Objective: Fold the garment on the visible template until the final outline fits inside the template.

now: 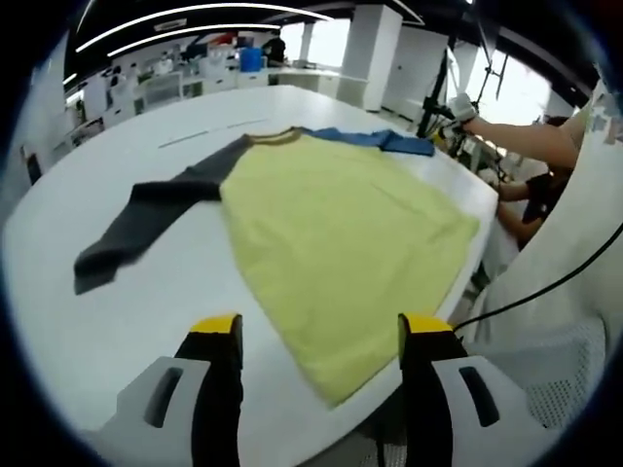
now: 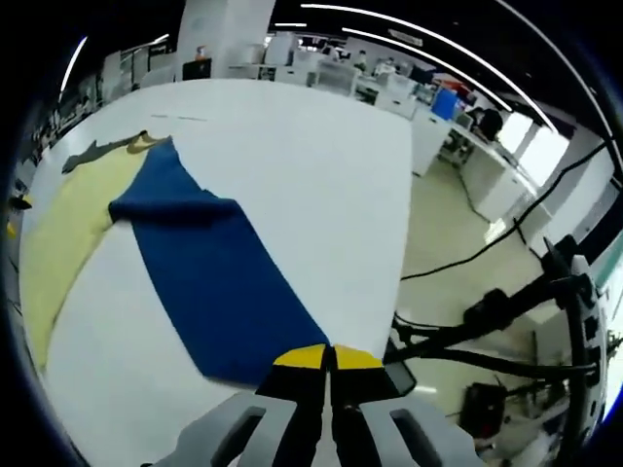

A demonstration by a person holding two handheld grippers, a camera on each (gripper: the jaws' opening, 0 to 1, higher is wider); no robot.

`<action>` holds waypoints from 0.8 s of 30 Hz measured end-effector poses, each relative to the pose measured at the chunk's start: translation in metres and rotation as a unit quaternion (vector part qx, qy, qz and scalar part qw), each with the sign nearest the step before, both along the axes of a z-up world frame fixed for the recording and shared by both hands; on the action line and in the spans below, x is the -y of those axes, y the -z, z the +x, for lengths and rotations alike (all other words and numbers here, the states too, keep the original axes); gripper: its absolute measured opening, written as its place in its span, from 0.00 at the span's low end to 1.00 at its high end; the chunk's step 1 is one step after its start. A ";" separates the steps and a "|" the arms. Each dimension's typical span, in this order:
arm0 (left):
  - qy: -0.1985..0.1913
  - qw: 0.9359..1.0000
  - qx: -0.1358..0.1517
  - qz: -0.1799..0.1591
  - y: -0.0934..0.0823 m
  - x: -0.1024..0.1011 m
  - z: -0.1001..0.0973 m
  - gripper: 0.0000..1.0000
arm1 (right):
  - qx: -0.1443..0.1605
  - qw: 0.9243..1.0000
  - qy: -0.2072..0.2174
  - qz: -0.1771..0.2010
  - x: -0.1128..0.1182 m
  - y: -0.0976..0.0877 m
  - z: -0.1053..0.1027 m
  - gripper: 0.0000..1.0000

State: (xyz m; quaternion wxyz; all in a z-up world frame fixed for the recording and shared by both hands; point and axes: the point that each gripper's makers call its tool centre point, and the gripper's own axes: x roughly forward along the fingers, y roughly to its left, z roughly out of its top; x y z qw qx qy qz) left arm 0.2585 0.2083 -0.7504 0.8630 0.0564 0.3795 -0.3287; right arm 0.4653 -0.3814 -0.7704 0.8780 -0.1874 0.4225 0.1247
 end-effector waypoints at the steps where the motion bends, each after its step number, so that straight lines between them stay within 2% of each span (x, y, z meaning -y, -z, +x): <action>1: -0.001 1.000 0.000 0.000 0.000 0.000 0.000 0.61 | -0.002 1.000 -0.003 -0.004 0.002 0.001 0.002 0.00; 11: -0.007 1.000 -0.003 0.002 0.001 0.001 0.002 0.61 | -0.022 0.999 -0.023 -0.036 0.017 0.005 0.010 0.00; 19: -0.005 1.000 -0.005 0.004 0.001 0.004 0.007 0.61 | -0.034 0.997 -0.049 -0.058 0.019 0.006 0.019 0.00; 24: -0.004 1.000 -0.006 0.004 0.001 0.004 0.010 0.61 | -0.040 0.996 -0.049 -0.063 0.021 0.006 0.022 0.00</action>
